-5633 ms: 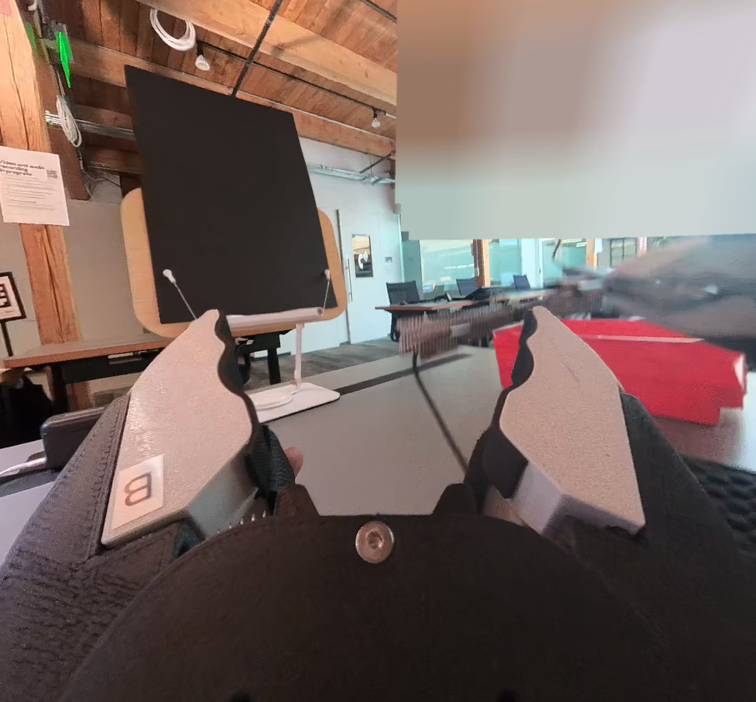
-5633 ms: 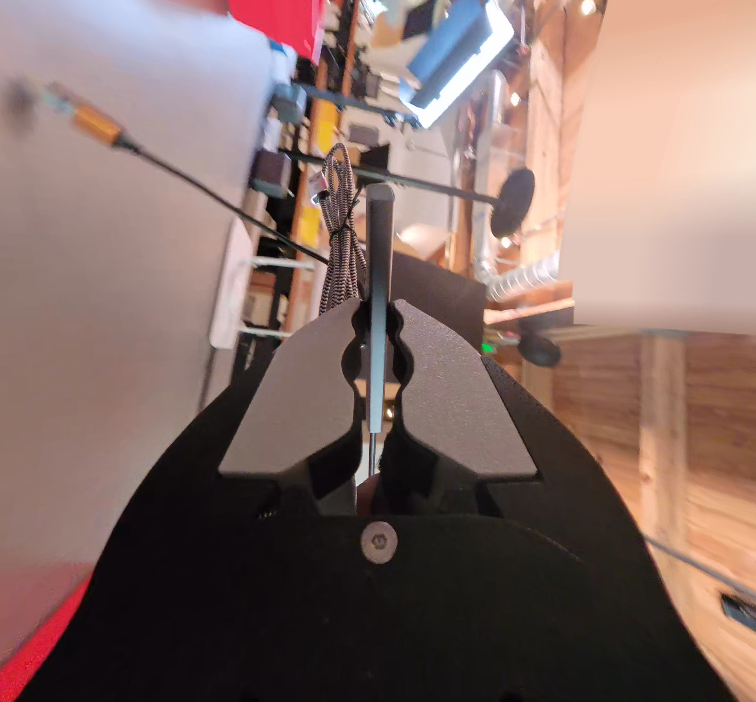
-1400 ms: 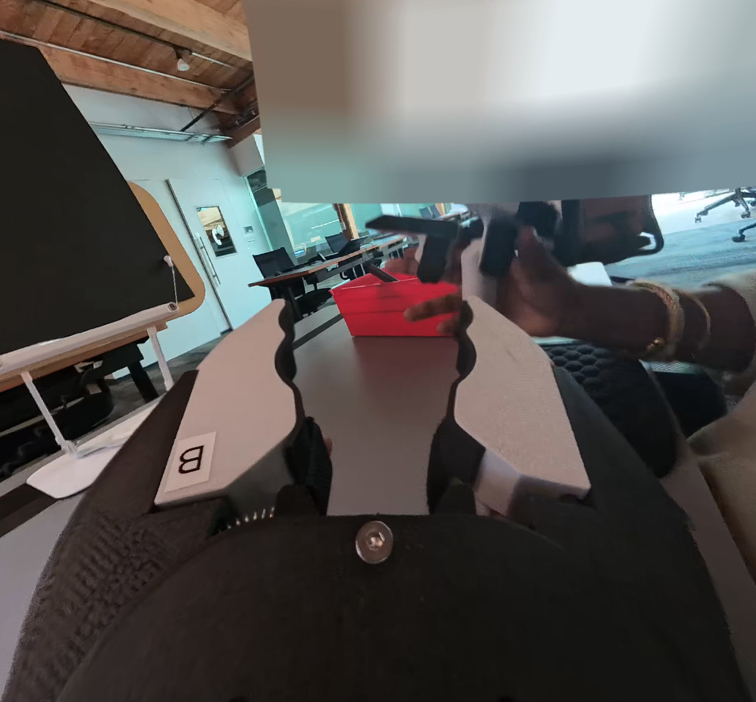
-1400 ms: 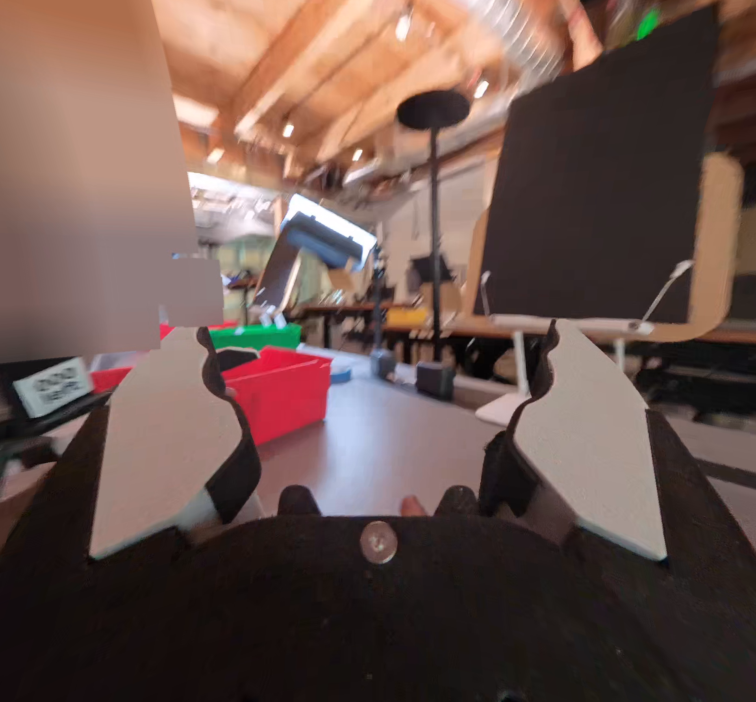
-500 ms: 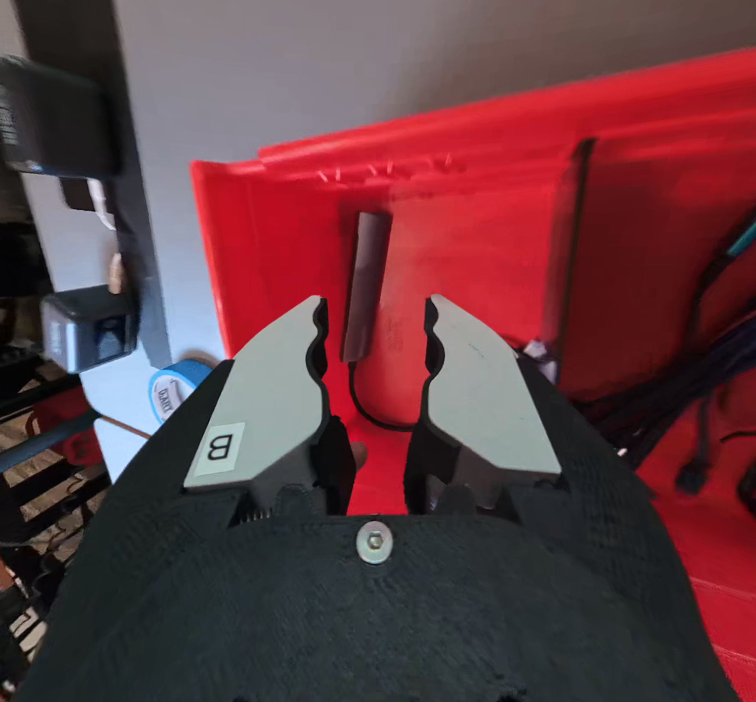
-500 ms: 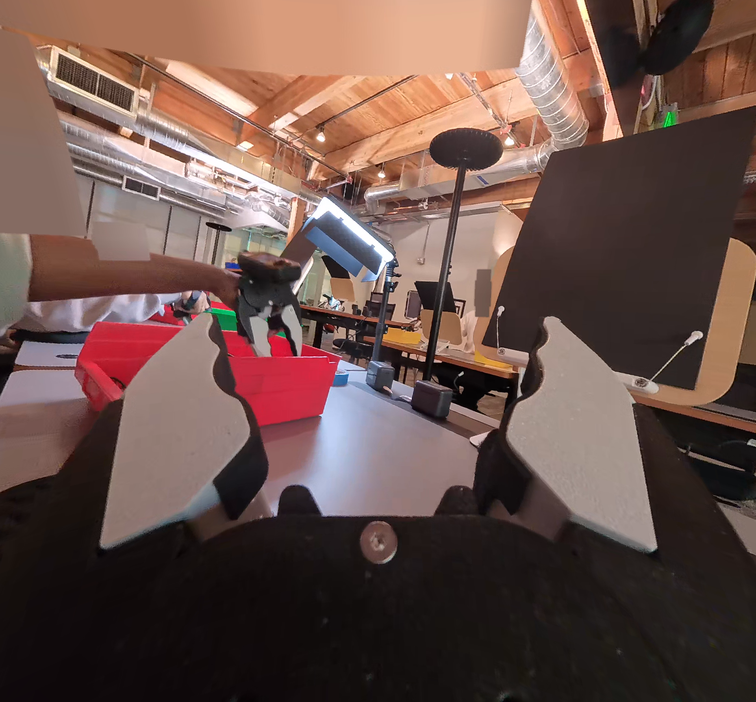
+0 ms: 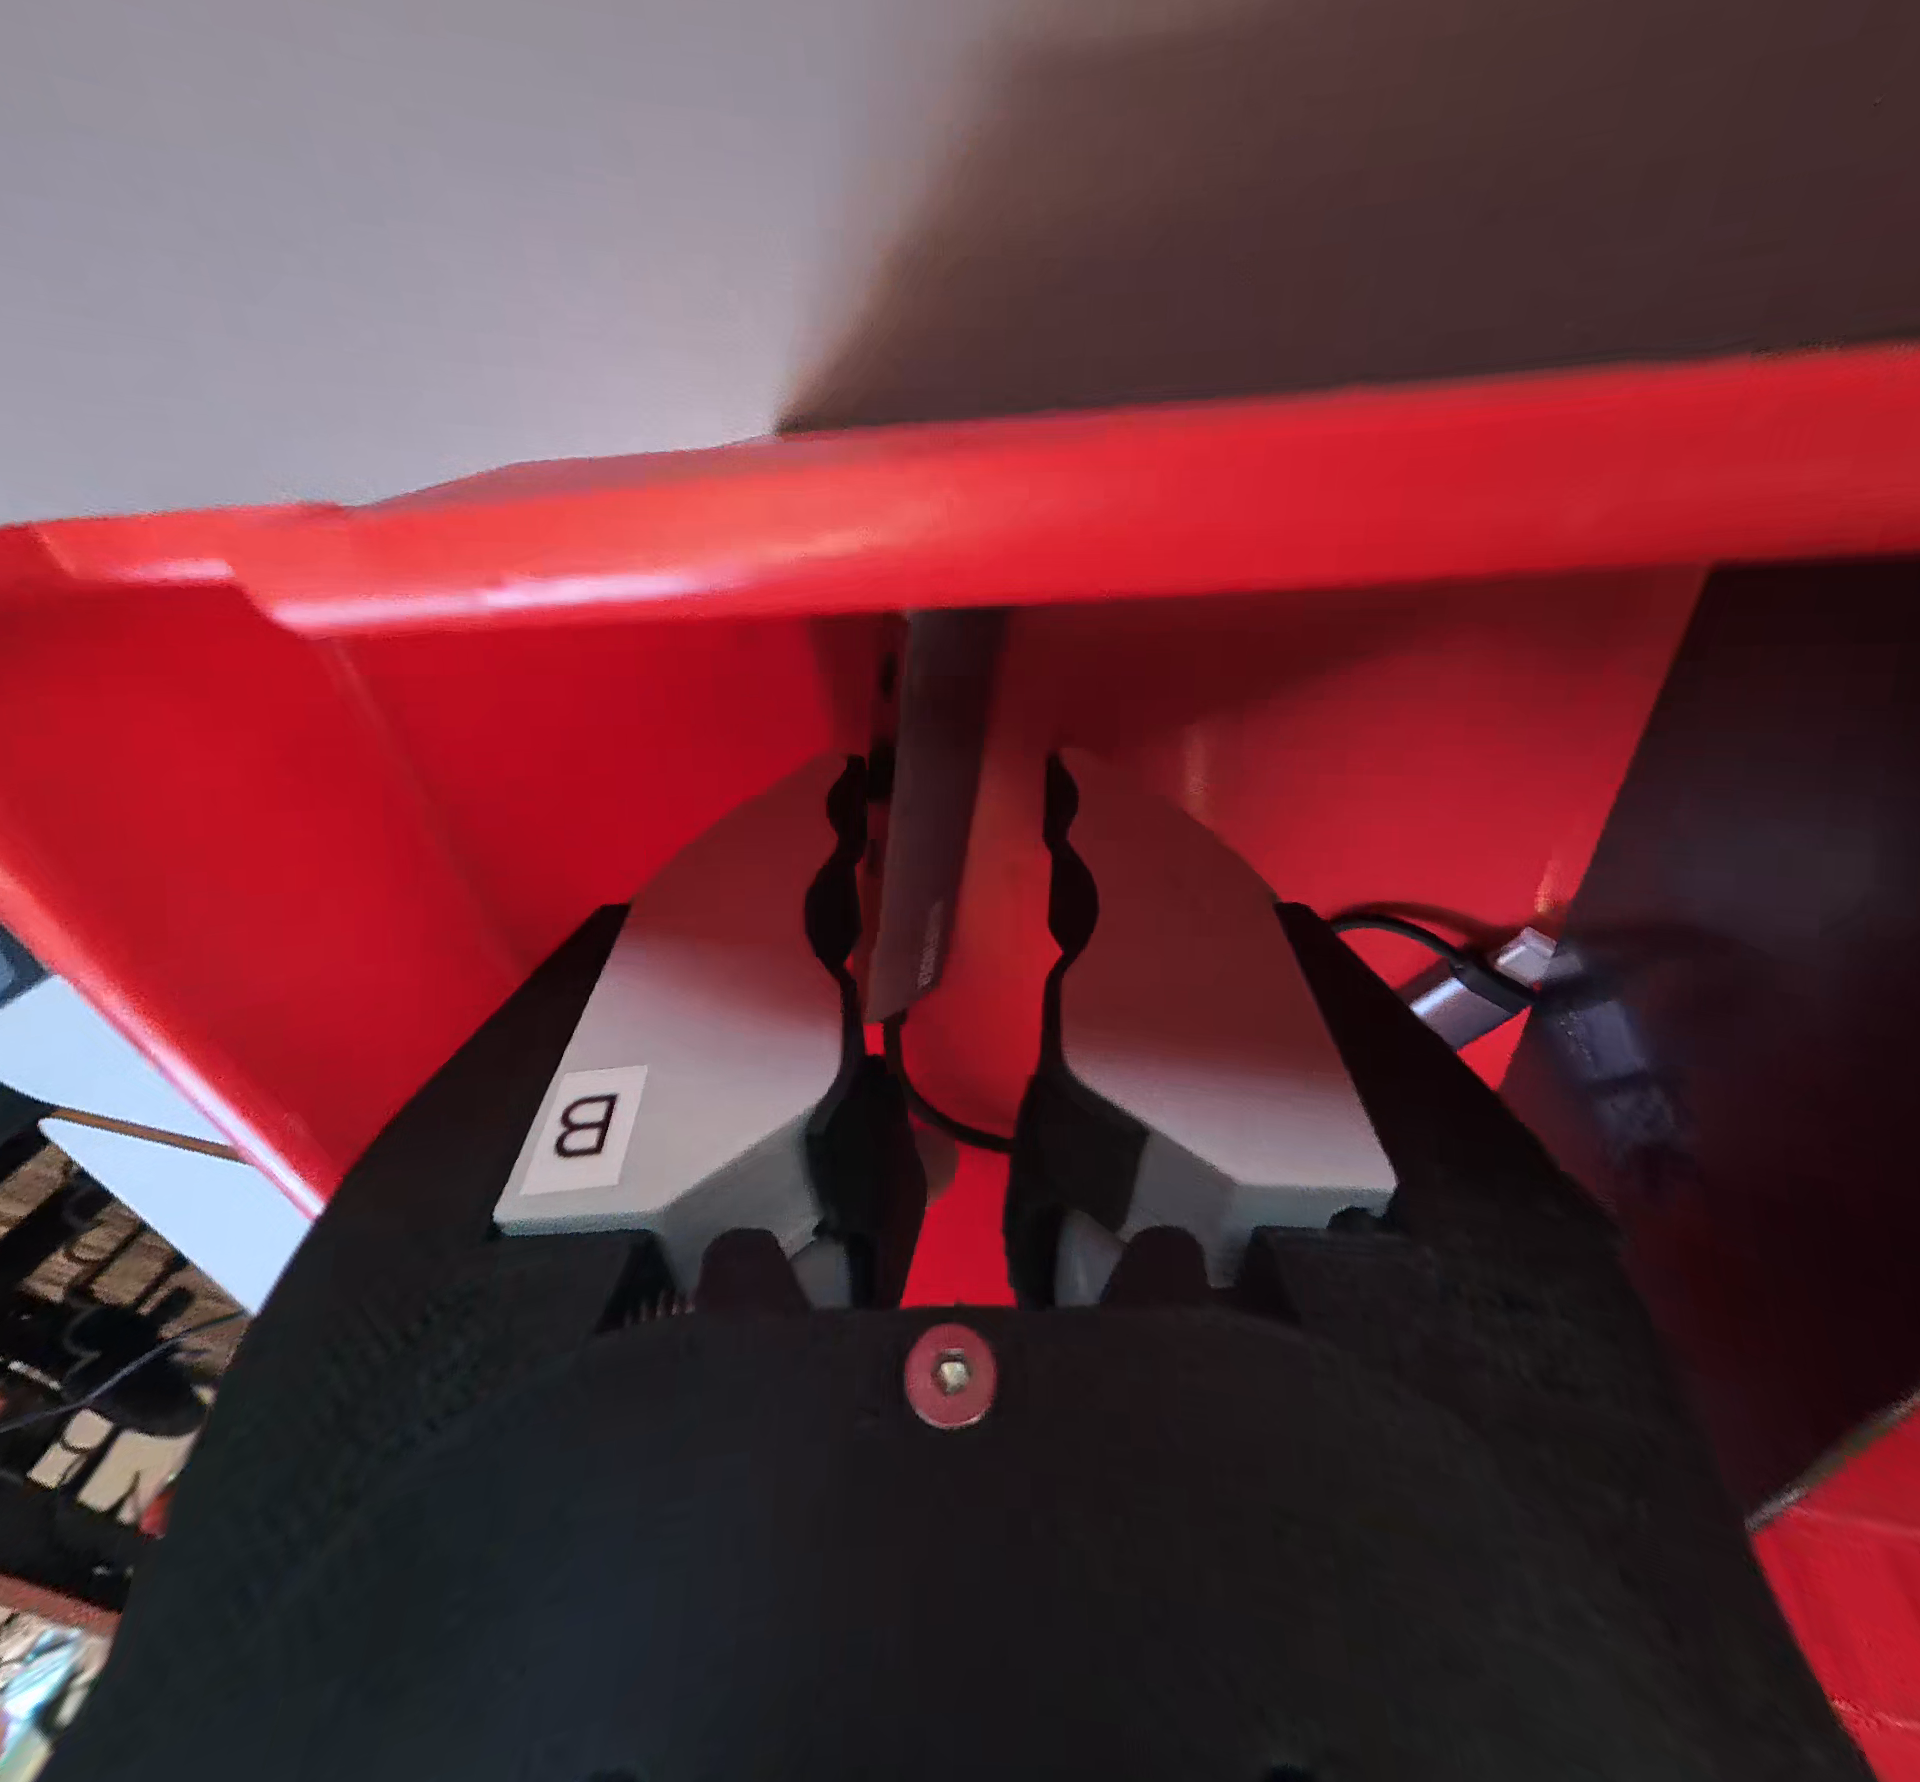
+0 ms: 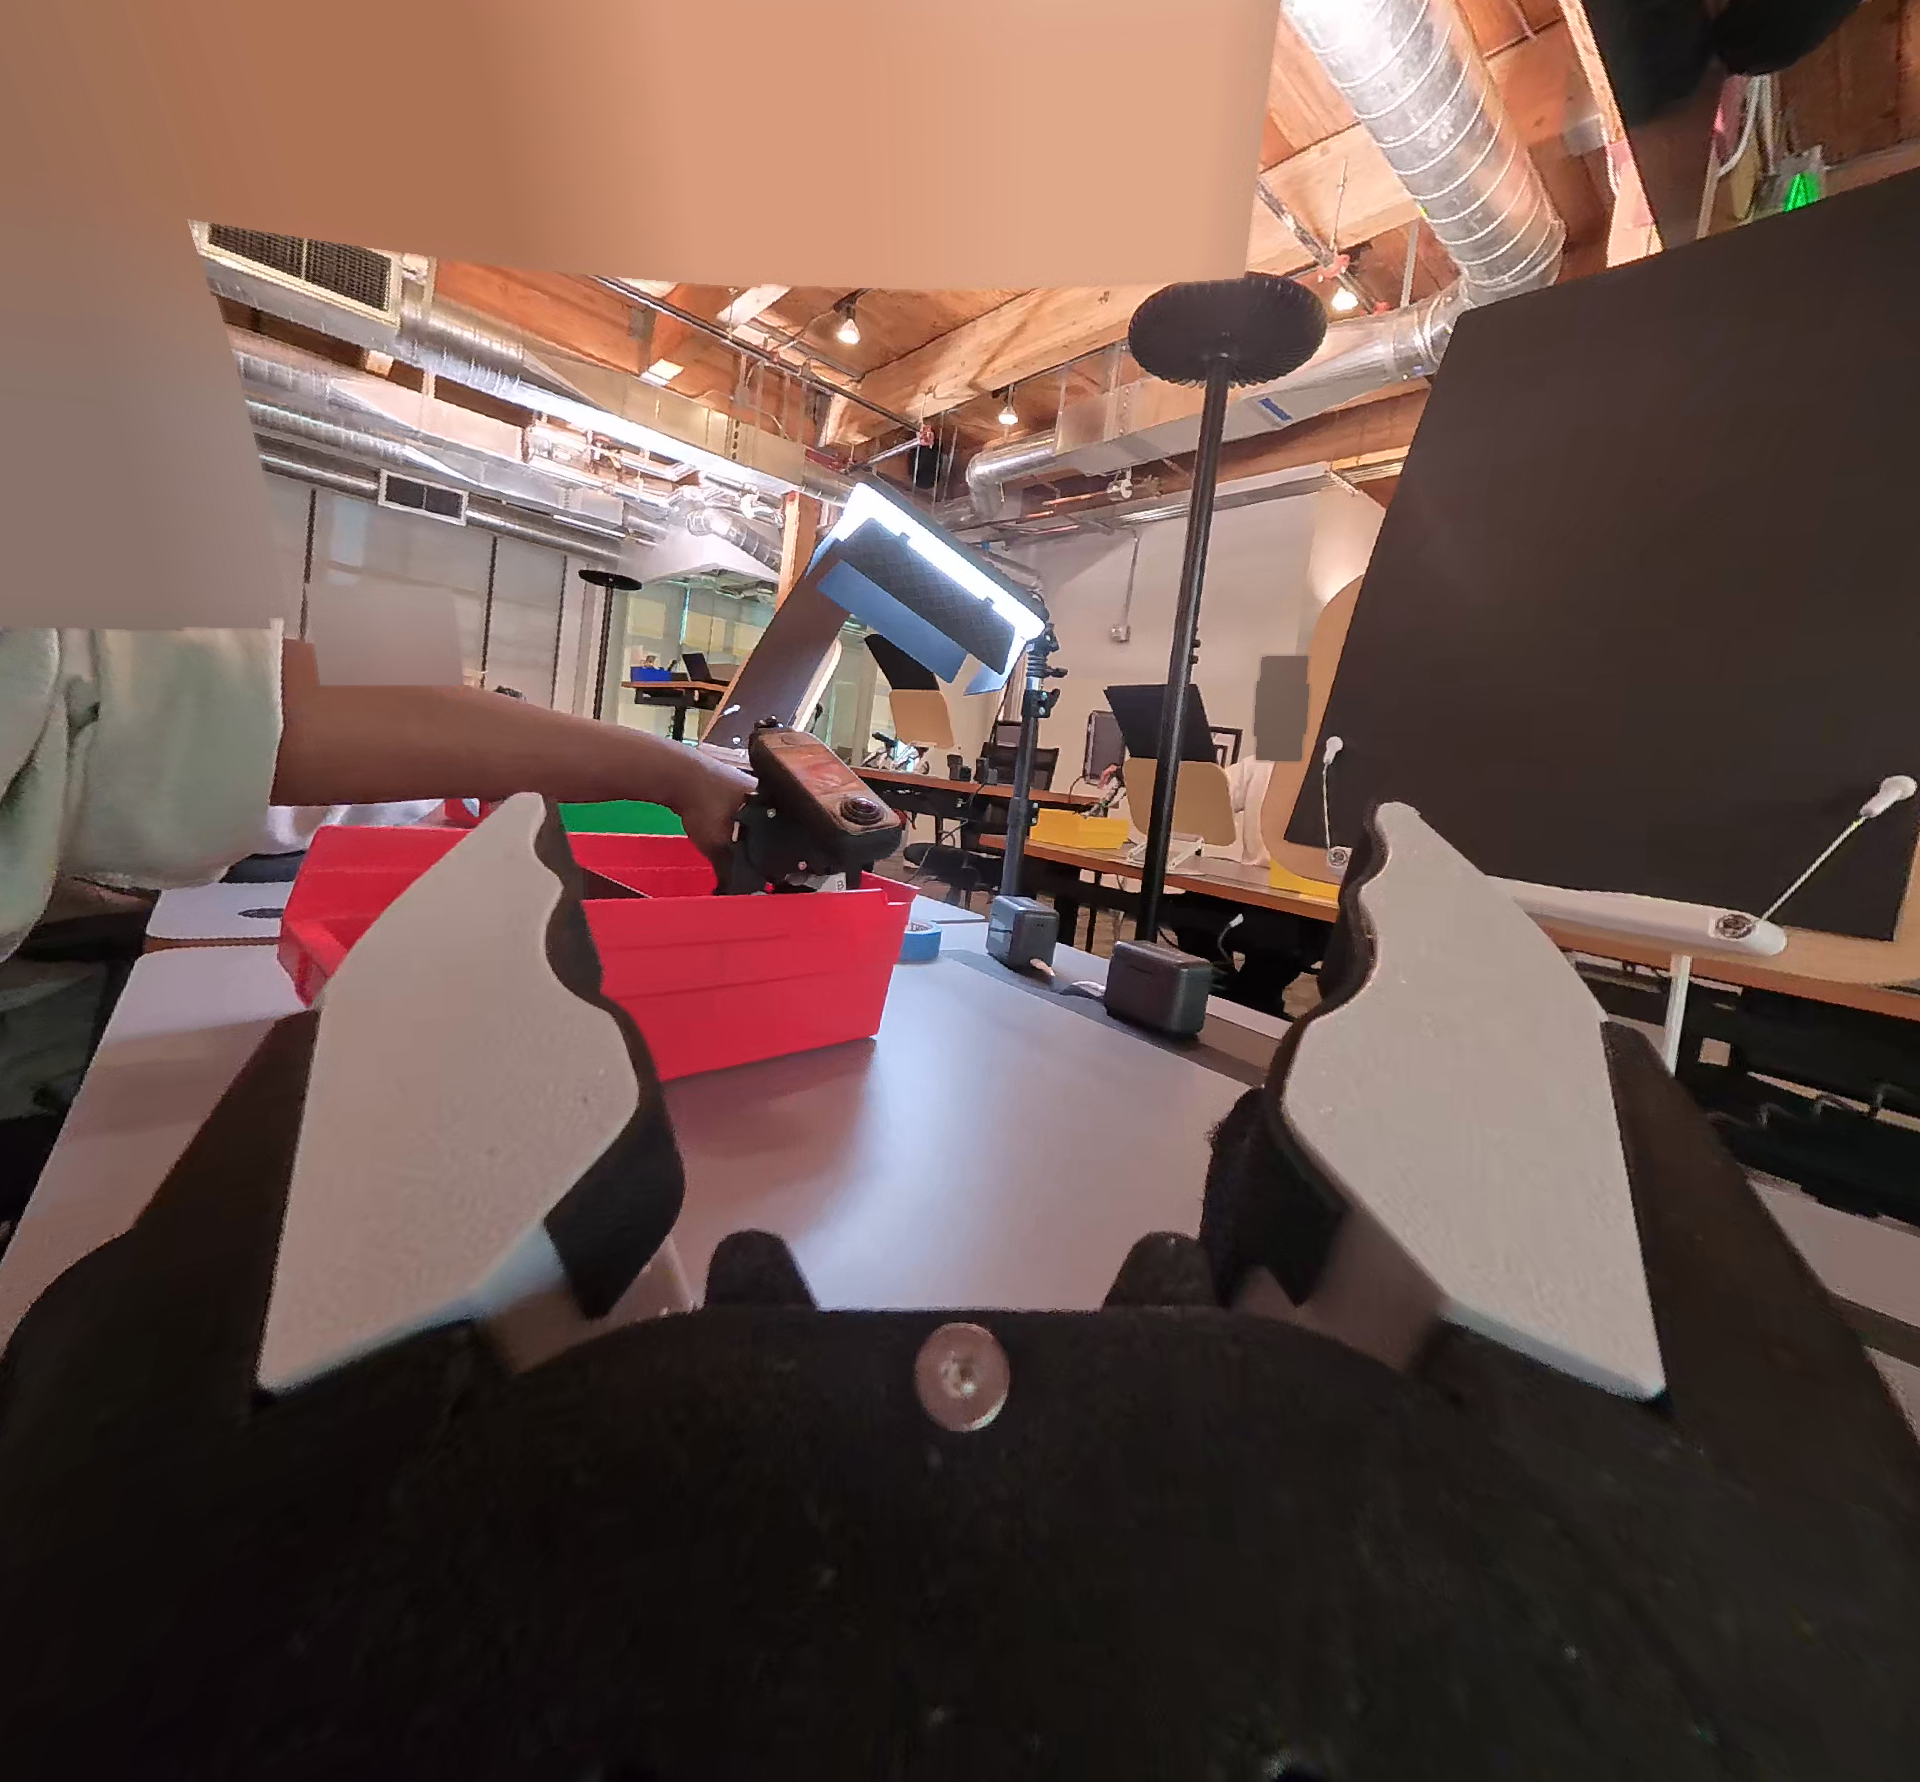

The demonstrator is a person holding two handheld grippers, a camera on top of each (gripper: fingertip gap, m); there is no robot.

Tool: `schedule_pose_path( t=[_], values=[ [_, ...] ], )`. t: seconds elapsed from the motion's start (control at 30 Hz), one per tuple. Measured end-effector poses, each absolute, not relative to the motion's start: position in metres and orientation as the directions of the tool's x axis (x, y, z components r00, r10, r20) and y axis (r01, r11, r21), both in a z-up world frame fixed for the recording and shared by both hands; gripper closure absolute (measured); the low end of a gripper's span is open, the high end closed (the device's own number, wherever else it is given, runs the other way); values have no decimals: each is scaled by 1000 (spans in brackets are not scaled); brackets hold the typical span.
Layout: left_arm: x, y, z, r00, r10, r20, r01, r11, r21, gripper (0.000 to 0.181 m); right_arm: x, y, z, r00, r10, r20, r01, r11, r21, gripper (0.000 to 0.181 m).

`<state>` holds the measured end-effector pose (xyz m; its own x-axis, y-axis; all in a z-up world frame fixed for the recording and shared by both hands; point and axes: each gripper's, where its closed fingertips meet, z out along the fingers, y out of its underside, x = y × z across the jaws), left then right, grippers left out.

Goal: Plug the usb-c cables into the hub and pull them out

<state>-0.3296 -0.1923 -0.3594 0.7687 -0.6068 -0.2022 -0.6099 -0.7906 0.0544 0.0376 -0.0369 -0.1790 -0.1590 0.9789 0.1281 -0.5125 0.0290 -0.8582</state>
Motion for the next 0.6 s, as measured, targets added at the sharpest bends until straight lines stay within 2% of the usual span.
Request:
schedule_pose_path(
  t=[0.03, 0.13, 0.2, 0.27, 0.3, 0.33, 0.4, 0.43, 0.47, 0.6],
  values=[
    [-327, -195, -360, 770, -611, -183, -610, -789, 68, 159, 37, -37, -179, -161, 979, 127, -511, 27, -859, 46],
    [-318, -203, -358, 741, -658, -136, -647, -753, 119, 163, 39, -36, -178, -152, 980, 131, -517, 34, -855, 47],
    [-312, -205, -357, 746, -656, -117, -646, -755, 117, 164, 39, -36, -178, -155, 980, 127, -519, 29, -855, 46],
    [-312, -213, -359, 737, -670, -89, -656, -741, 140, 158, 38, -36, -178, -163, 979, 125, -516, 23, -857, 46],
    [-316, -222, -362, 729, -681, -73, -660, -726, 193, 150, 38, -37, -179, -166, 978, 125, -513, 22, -858, 46],
    [-322, -231, -363, 725, -686, -51, -654, -711, 259, 149, 38, -38, -179, -169, 977, 127, -511, 24, -859, 46],
    [-324, -234, -363, 740, -672, -21, -641, -715, 278, 148, 38, -40, -179, -170, 976, 139, -510, 34, -860, 46],
    [-324, -234, -364, 738, -674, -4, -647, -711, 275, 150, 38, -40, -179, -166, 975, 147, -510, 42, -859, 47],
    [-323, -235, -364, 732, -681, 12, -657, -702, 275, 161, 39, -40, -180, -161, 975, 154, -510, 52, -859, 47],
    [-336, -228, -355, 668, -728, -151, -668, -677, 310, 172, 41, -38, -178, -149, 976, 158, -516, 60, -855, 50]
  ],
)
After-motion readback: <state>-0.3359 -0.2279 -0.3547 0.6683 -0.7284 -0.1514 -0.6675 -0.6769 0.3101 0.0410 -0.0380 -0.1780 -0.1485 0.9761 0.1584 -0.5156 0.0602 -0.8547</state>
